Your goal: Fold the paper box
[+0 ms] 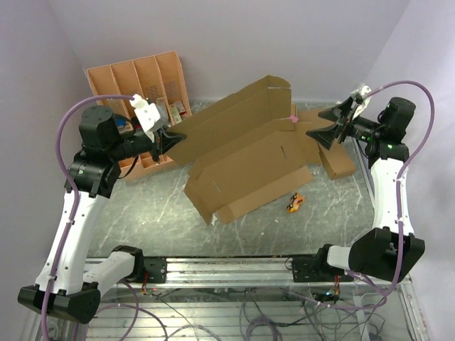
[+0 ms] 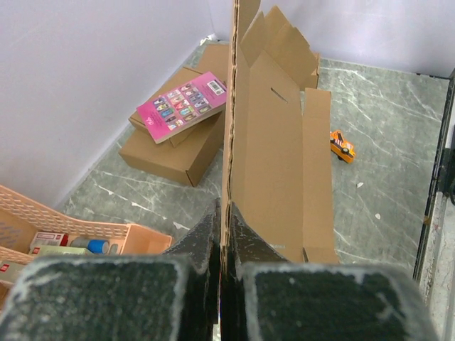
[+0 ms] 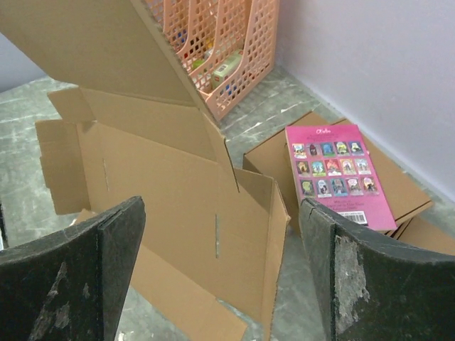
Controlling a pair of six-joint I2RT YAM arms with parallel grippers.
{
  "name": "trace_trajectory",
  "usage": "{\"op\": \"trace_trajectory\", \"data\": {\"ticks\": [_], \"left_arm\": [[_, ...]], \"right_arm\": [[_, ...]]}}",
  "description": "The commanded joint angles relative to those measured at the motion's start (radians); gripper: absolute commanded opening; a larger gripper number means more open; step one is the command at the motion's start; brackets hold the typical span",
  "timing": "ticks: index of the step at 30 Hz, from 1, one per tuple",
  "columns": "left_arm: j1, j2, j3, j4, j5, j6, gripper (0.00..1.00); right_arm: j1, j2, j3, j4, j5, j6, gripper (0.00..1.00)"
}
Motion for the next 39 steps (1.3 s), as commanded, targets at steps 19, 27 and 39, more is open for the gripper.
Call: {"op": "trace_trajectory", "data": {"ticks": [19,27,39], "left_arm": [[-0.005,-0.098,-0.197,0.428,-0.003,-0.225,0.07],[-0.004,-0.103,-0.235,0.442,-0.01,-0.28,0.07],[-0.005,-0.131,-0.278,0.438,-0.018,-0.271,0.07]], "right_arm": [[-0.008,0.038,0.064,-0.24,0.031,-0.136,0.96],[-0.021,0.036,0.08,-0.268,0.026,-0.153,0.96],[-0.034,0.052,0.109,-0.218,0.043,-0.081,0.96]]}}
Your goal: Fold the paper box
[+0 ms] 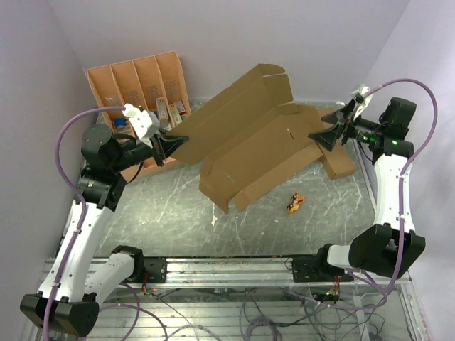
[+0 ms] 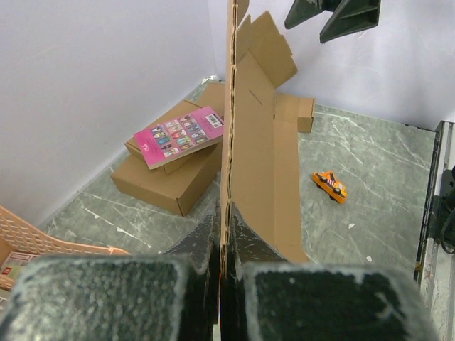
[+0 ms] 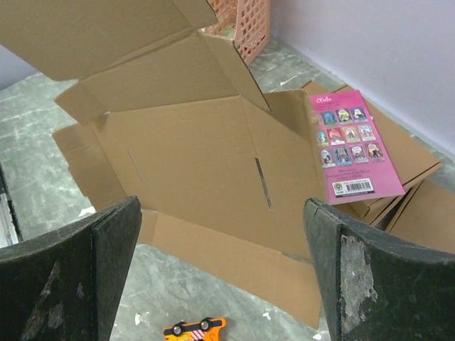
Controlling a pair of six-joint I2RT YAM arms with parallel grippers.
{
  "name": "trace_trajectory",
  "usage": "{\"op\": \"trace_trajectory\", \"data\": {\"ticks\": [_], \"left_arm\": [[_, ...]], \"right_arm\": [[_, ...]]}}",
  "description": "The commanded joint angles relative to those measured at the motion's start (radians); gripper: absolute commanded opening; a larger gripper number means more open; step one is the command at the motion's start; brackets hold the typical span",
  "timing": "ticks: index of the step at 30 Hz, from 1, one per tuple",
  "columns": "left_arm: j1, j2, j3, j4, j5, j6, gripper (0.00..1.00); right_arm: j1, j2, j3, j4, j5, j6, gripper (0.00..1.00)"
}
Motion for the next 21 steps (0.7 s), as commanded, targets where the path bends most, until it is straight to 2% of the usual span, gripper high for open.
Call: {"op": "trace_trajectory", "data": {"ticks": [1,6,10,13,16,21], "left_arm": [[-0.004,-0.024,-0.025,0.065,0.009,-0.015,0.07],[-0.005,-0.038,-0.002,0.059,0.031,0.013,0.07],[-0.005,-0.036,0.002,0.075,0.071,0.024,0.07],[-0.004,-0.042,-0.025,0.135,0.106,0.015,0.07],[-0.004,-0.049,-0.043,0.186,0.124,0.005,0.07],[-0.005,-0.031,-0.008,0.129,0.138,0.042,0.07]], "right_arm": [[-0.009,0.037,0.079,0.002,0.008,0.035,0.95],[-0.008,0.127,0.259,-0.075,0.018,0.04,0.89],[-0.006,0.154,0.302,0.061,0.052,0.169,0.84],[-0.001,0.181,0.32,0.159,0.036,0.271,0.71],[0.031,0.219,0.366,0.177,0.013,0.316,0.57],[0.092,0.255,0.366,0.262,-0.01,0.373,0.28]]}}
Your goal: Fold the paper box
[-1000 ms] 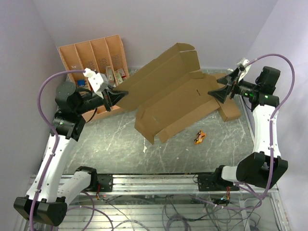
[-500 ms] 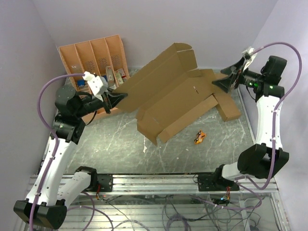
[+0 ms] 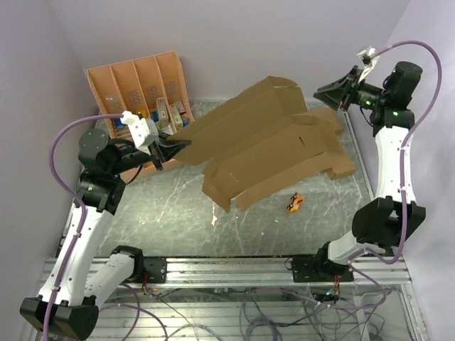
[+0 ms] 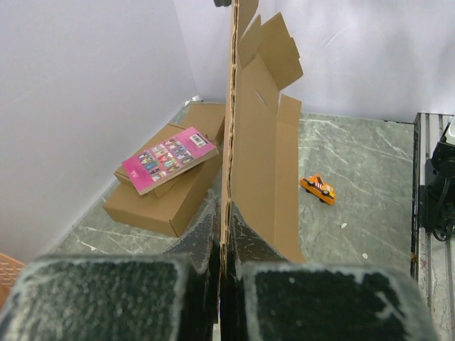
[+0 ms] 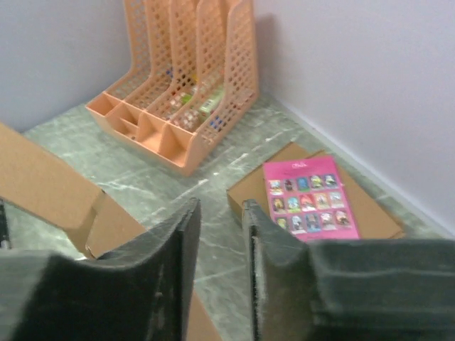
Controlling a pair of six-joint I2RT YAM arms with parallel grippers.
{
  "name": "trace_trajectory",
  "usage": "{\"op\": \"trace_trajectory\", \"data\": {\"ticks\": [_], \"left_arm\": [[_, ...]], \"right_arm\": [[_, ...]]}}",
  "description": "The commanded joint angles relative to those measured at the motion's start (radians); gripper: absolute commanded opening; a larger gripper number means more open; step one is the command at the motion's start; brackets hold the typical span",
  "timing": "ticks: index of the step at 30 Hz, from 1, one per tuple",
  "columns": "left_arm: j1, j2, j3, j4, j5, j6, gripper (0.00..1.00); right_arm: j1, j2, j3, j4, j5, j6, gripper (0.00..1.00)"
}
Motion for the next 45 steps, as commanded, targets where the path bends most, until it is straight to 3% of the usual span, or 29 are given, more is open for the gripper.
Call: {"op": "trace_trajectory", "data": {"ticks": [1,5,10,15,18,20,22,24,27,29,33,36,45], "left_arm": [[-0.005,0.006,0.039,0.011,0.044,0.047,0.07],[-0.005,0.009,0.069,-0.084,0.023,0.099,0.07],[-0.005,0.021,0.078,-0.097,0.029,0.113,0.07],[-0.005,0.044,0.102,-0.07,0.04,0.094,0.07],[-0.004,0.046,0.124,-0.082,0.015,0.071,0.07],[-0.003,0.052,0.142,-0.118,-0.006,0.067,0.07],[0.001,0.061,0.145,-0.128,-0.013,0.043,0.07],[0.009,0.064,0.129,-0.104,-0.002,0.015,0.07],[0.017,0.057,0.099,-0.043,0.023,-0.021,0.07],[0.02,0.047,0.087,-0.007,0.049,-0.008,0.07],[0.021,0.032,0.083,0.008,0.08,0.045,0.07],[0.022,0.044,0.097,-0.007,0.09,0.07,0.07],[0.028,0.056,0.099,-0.002,0.108,0.12,0.07]], "right_arm": [[0.043,0.014,-0.015,0.153,-0.056,0.136,0.21],[0.047,-0.03,-0.091,0.381,-0.164,0.315,0.17],[0.096,-0.11,-0.19,0.614,-0.221,0.484,0.21],[0.146,-0.127,-0.14,0.434,-0.186,0.332,0.27],[0.113,-0.136,-0.095,0.221,-0.109,0.153,0.31],[0.03,-0.164,-0.091,0.096,0.008,0.042,0.43],[-0.086,-0.203,-0.161,0.121,0.064,0.04,0.52],[-0.199,-0.222,-0.22,0.174,0.027,0.071,0.54],[-0.264,-0.192,-0.268,0.1,-0.048,-0.023,0.54],[-0.265,-0.171,-0.271,0.044,-0.068,-0.113,0.52],[-0.252,-0.132,-0.195,0.014,-0.085,-0.206,0.23],[-0.205,-0.091,-0.096,-0.094,-0.099,-0.3,0.12],[-0.008,-0.078,-0.021,-0.329,-0.014,-0.59,0.1]]}}
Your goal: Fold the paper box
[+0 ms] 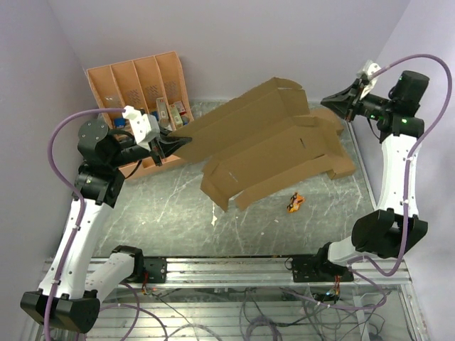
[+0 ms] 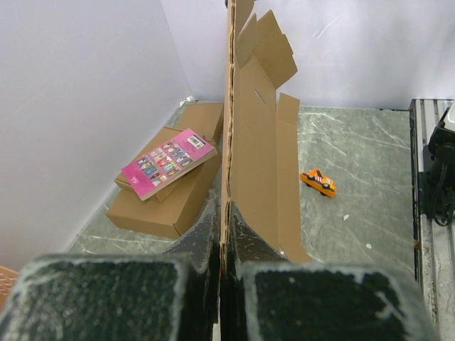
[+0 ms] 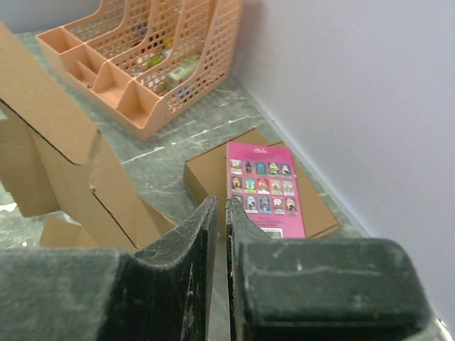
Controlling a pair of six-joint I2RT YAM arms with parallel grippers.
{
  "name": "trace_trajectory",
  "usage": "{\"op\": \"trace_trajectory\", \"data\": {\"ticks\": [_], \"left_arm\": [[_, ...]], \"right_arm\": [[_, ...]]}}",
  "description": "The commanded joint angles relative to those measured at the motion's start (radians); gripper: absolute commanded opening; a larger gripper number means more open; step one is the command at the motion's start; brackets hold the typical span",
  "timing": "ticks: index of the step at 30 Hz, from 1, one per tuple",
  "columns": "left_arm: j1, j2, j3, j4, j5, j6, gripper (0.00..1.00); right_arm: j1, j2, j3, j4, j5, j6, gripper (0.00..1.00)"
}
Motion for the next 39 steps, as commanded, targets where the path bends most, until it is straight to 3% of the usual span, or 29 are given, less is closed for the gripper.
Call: {"op": "trace_trajectory", "data": {"ticks": [1,13,22,39], "left_arm": [[0.012,0.0,0.018,0.065,0.04,0.051,0.07],[0.016,0.013,0.008,0.136,0.065,0.039,0.07],[0.024,0.015,0.022,0.104,0.066,0.066,0.07],[0.026,0.015,0.017,0.174,0.162,0.014,0.07]], "right_arm": [[0.072,-0.002,0.015,-0.178,0.037,-0.197,0.1],[0.166,-0.017,0.048,-0.473,0.045,-0.487,0.16],[0.17,-0.072,0.06,-0.592,0.064,-0.563,0.22],[0.213,-0.02,0.062,-0.543,-0.011,-0.539,0.34]]}}
